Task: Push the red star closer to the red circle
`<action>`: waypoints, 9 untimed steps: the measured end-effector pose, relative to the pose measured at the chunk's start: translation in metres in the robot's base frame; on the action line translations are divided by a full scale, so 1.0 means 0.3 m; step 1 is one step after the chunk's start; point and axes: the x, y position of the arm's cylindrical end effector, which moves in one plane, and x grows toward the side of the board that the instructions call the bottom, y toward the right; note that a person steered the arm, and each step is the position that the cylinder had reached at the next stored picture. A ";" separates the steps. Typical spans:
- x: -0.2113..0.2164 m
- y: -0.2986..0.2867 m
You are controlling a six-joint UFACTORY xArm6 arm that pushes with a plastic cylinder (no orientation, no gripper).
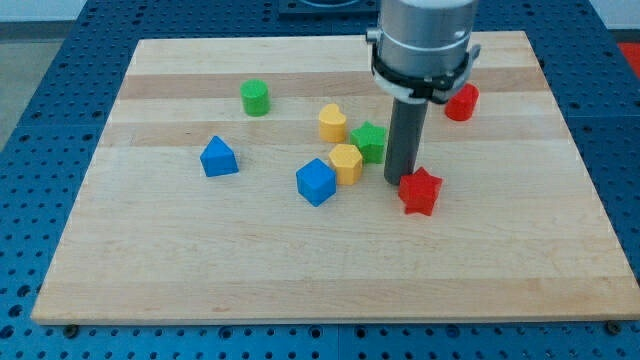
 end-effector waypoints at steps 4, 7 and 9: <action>-0.016 -0.135; -0.085 -0.164; -0.111 -0.169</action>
